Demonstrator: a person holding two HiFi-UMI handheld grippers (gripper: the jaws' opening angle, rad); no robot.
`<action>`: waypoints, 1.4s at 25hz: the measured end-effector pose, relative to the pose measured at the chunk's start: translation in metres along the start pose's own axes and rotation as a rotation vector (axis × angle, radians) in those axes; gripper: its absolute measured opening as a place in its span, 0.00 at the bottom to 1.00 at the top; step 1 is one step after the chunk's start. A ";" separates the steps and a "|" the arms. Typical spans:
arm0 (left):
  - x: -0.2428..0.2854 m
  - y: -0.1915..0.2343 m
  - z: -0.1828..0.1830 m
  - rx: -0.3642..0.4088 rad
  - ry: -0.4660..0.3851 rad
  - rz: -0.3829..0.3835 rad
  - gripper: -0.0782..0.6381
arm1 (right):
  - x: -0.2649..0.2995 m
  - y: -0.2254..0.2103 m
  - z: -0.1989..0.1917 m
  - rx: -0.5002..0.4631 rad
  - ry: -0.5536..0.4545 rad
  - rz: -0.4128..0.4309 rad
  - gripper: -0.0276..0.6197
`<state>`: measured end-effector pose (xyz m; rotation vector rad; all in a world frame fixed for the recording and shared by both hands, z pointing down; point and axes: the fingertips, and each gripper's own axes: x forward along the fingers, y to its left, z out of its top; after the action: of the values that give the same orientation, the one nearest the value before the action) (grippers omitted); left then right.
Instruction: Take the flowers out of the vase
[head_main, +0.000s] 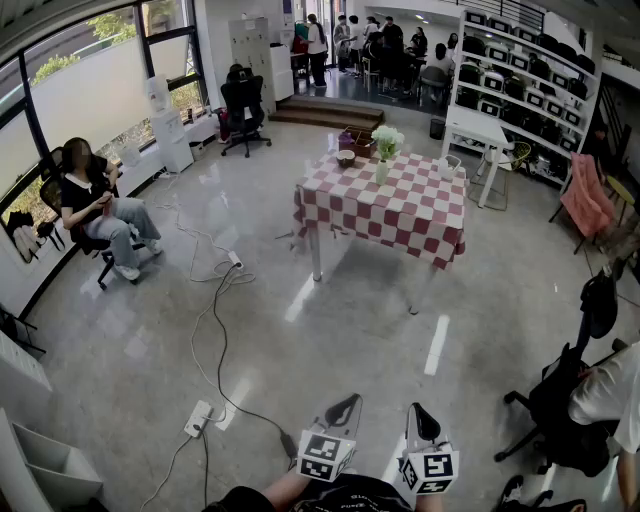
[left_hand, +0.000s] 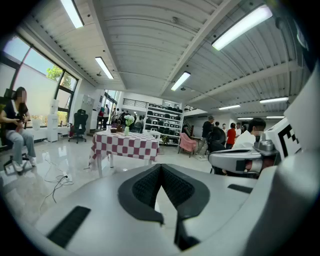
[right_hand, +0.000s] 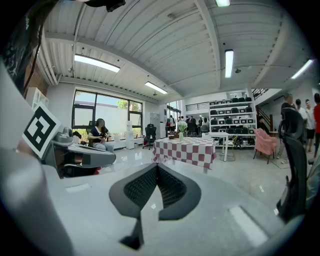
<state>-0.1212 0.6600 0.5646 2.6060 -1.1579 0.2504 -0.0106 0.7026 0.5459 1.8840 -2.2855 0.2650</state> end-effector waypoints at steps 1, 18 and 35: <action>0.000 -0.001 -0.001 -0.002 0.001 0.003 0.12 | 0.001 0.000 0.000 -0.002 0.000 0.004 0.05; 0.028 0.012 0.004 0.018 0.005 0.051 0.12 | 0.028 -0.021 -0.003 0.040 0.001 0.023 0.05; 0.125 0.088 0.055 0.044 -0.011 0.026 0.12 | 0.141 -0.052 0.023 0.059 0.026 0.004 0.05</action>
<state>-0.1016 0.4986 0.5624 2.6349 -1.2037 0.2701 0.0134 0.5529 0.5586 1.8925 -2.2887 0.3595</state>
